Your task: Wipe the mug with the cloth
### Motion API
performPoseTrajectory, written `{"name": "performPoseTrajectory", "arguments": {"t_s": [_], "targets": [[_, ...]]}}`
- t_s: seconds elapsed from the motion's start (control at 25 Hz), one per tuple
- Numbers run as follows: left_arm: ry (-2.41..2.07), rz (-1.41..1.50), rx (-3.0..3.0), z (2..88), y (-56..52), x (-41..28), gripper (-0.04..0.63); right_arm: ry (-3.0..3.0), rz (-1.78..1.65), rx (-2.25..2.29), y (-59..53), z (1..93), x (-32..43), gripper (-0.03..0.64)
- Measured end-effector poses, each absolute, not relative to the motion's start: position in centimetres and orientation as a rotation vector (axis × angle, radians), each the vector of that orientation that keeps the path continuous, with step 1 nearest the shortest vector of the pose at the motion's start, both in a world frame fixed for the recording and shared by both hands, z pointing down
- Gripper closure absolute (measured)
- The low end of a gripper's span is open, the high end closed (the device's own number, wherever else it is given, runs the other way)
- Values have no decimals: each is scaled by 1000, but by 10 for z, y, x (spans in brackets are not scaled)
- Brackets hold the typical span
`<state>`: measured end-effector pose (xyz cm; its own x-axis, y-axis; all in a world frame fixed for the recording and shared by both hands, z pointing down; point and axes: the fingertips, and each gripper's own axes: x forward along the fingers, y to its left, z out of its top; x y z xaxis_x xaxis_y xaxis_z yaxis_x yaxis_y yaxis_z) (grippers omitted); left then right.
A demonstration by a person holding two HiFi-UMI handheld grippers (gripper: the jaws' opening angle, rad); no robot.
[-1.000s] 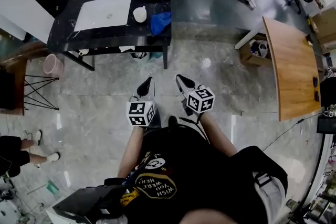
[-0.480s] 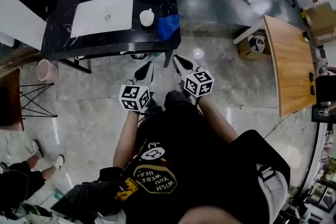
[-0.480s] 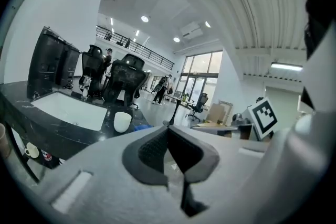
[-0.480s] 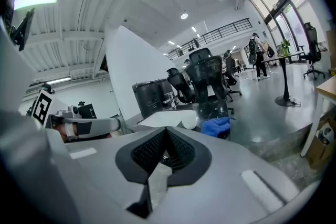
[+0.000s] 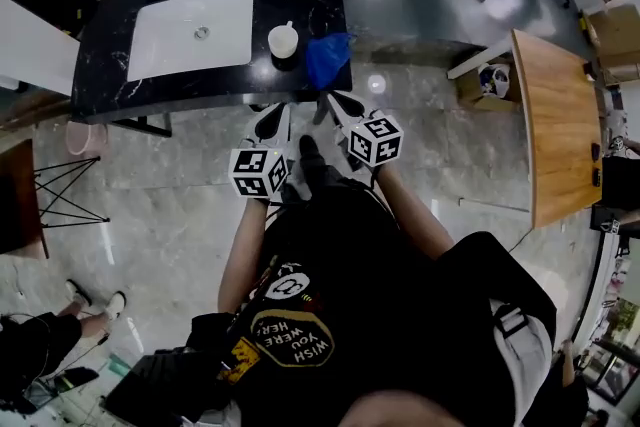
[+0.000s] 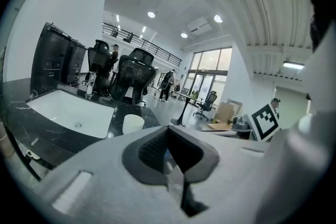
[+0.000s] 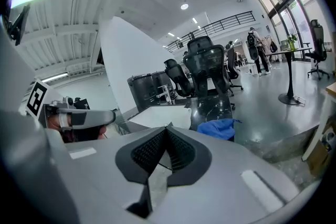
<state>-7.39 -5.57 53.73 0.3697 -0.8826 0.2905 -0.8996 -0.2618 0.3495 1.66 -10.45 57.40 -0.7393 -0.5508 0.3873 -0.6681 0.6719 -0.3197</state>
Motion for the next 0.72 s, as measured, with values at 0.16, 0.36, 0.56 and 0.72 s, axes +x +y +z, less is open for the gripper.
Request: {"name": "performPoseTrajectory", "arguments": {"t_s": [0.16,0.36,0.56,0.72], "targets": [[-1556,-18,2157,538,-102,-80,591,-2676,633,936,-156,576,14,614],[-1609,18,2173,541,-155,-90,591,-2670,531,899,-216,591,11,613],[-1680,110,2088,570,-180,-119,591,-2545,584,778,-251,645,1,359],[-1665,116,2052,582,-189,-131,591,-2412,487,790,-266,683,-3,175]]}}
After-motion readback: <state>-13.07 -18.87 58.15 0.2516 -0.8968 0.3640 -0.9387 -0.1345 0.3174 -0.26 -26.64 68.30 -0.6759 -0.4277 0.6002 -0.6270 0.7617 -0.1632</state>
